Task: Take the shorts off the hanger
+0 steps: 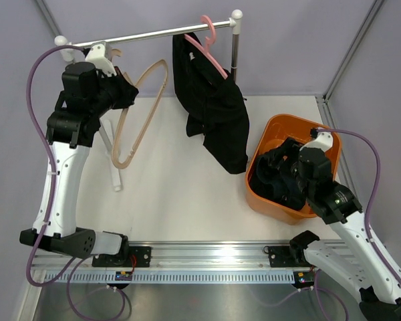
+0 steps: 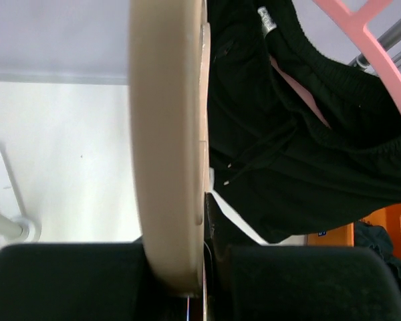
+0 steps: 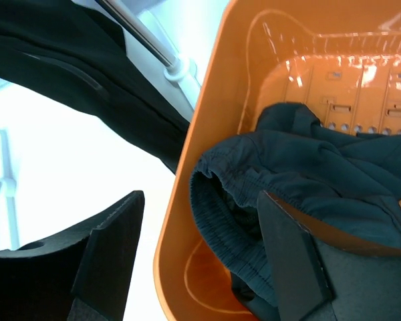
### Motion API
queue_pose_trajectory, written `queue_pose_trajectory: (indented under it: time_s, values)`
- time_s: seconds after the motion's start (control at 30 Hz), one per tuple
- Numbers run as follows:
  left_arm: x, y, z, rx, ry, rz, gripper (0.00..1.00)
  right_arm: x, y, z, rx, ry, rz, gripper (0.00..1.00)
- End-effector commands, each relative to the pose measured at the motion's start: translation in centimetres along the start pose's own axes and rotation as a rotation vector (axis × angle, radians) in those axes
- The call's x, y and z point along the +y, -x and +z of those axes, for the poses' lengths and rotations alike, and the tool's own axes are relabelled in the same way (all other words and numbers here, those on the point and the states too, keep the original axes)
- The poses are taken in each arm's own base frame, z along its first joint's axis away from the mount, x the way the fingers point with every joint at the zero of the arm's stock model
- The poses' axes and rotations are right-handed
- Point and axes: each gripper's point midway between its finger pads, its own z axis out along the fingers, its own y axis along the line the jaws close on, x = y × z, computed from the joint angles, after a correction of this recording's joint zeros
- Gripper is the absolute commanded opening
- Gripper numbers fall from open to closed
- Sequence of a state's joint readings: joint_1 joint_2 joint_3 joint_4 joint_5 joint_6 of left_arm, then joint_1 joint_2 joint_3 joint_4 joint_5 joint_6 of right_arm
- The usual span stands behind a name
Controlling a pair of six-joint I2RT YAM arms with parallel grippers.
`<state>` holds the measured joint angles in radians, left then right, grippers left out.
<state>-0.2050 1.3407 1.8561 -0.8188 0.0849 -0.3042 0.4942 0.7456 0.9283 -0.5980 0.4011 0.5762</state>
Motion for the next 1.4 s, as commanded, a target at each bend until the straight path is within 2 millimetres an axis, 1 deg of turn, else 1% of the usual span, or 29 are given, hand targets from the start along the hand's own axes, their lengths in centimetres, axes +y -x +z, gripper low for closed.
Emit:
queue_pose_trajectory:
  time_s: [0.0,0.07,0.1,0.13,0.2,0.3,0.33,0.37,0.4,0.43,0.47,0.5,0.57,0.6,0.67,0.73,0.8,0.83,0.9,0.93,0.97,1.03,1.1,1.13,1.17,1.23,1.27,1.3,1.37]
  values:
    - [-2.1,4.0,-0.3,-0.126,-0.138,0.052,0.00,1.5,3.5,-1.3,-0.109,0.071,0.026,0.77]
    - [-1.5,4.8,0.3,-0.146,-0.121,0.049,0.00,1.8,3.9,-1.5,-0.113,0.078,0.012,0.78]
    - [-1.4,5.6,0.2,-0.161,-0.118,0.048,0.00,1.9,4.0,-1.5,-0.113,0.080,0.009,0.78]
    - [-0.9,5.6,1.0,-0.151,-0.102,0.043,0.00,2.0,4.1,-1.4,-0.113,0.080,0.006,0.79]
    - [-0.5,6.0,1.5,-0.154,-0.087,0.044,0.00,2.2,4.4,-1.5,-0.120,0.091,0.003,0.79]
    - [-0.2,7.3,2.2,-0.179,-0.070,0.060,0.00,2.6,4.8,-1.6,-0.129,0.106,0.002,0.79]
    - [-0.1,8.3,2.1,-0.213,-0.062,0.068,0.00,2.8,4.8,-1.6,-0.126,0.110,0.002,0.79]
    - [0.2,8.4,2.8,-0.210,-0.051,0.066,0.00,3.0,5.0,-1.6,-0.130,0.118,0.001,0.79]
    - [0.5,8.7,3.1,-0.211,-0.044,0.064,0.00,3.1,5.2,-1.6,-0.130,0.118,0.000,0.79]
    - [0.5,9.7,2.7,-0.235,-0.041,0.065,0.00,3.2,5.2,-1.6,-0.127,0.119,-0.002,0.79]
    - [0.7,9.9,3.1,-0.233,-0.033,0.061,0.00,3.3,5.2,-1.6,-0.127,0.125,-0.002,0.79]
    - [1.2,9.7,4.2,-0.219,-0.018,0.055,0.00,3.4,5.2,-1.6,-0.126,0.129,-0.003,0.79]
    - [1.7,10.2,4.6,-0.229,0.002,0.047,0.00,3.7,5.3,-1.6,-0.124,0.141,-0.002,0.79]
    - [2.1,10.0,5.4,-0.222,0.013,0.040,0.00,3.8,5.4,-1.7,-0.125,0.141,-0.003,0.79]
    - [2.6,10.1,5.9,-0.224,0.034,0.027,0.00,4.0,5.3,-1.7,-0.116,0.150,-0.006,0.79]
    - [3.4,9.8,7.0,-0.217,0.064,0.016,0.00,4.1,5.4,-1.7,-0.114,0.154,-0.007,0.79]
    - [4.0,9.8,7.6,-0.214,0.089,0.008,0.00,4.3,5.6,-1.9,-0.115,0.160,-0.006,0.79]
    - [4.7,9.5,8.2,-0.207,0.120,0.004,0.00,4.3,5.6,-2.0,-0.113,0.163,-0.007,0.79]
    - [5.2,9.0,8.8,-0.191,0.141,-0.002,0.00,4.4,5.7,-2.0,-0.115,0.166,-0.007,0.79]
    - [5.9,8.8,9.2,-0.187,0.173,-0.009,0.00,4.3,5.7,-2.1,-0.116,0.164,-0.007,0.79]
    - [6.2,8.5,9.5,-0.179,0.183,-0.016,0.00,4.3,5.7,-2.1,-0.114,0.165,-0.008,0.79]
    - [6.8,7.9,9.8,-0.163,0.213,-0.026,0.00,4.4,5.6,-2.1,-0.109,0.167,-0.009,0.79]
    - [7.0,7.7,9.6,-0.163,0.221,-0.031,0.06,4.4,5.5,-2.1,-0.104,0.168,-0.008,0.79]
    - [7.1,7.3,9.7,-0.154,0.227,-0.033,0.07,4.5,5.4,-2.1,-0.100,0.173,-0.009,0.79]
    - [7.0,7.5,9.2,-0.164,0.227,-0.034,0.11,4.5,5.5,-2.1,-0.102,0.176,-0.006,0.79]
    - [7.2,7.4,8.9,-0.168,0.237,-0.033,0.17,4.6,5.3,-2.1,-0.092,0.180,-0.007,0.79]
    - [7.2,7.6,8.6,-0.175,0.240,-0.031,0.19,4.7,5.3,-2.1,-0.090,0.183,-0.006,0.79]
    - [7.0,8.0,7.8,-0.191,0.240,-0.029,0.21,4.8,5.3,-2.2,-0.091,0.185,-0.007,0.79]
    - [6.9,8.3,7.1,-0.203,0.240,-0.024,0.25,4.8,5.3,-2.2,-0.085,0.187,-0.004,0.79]
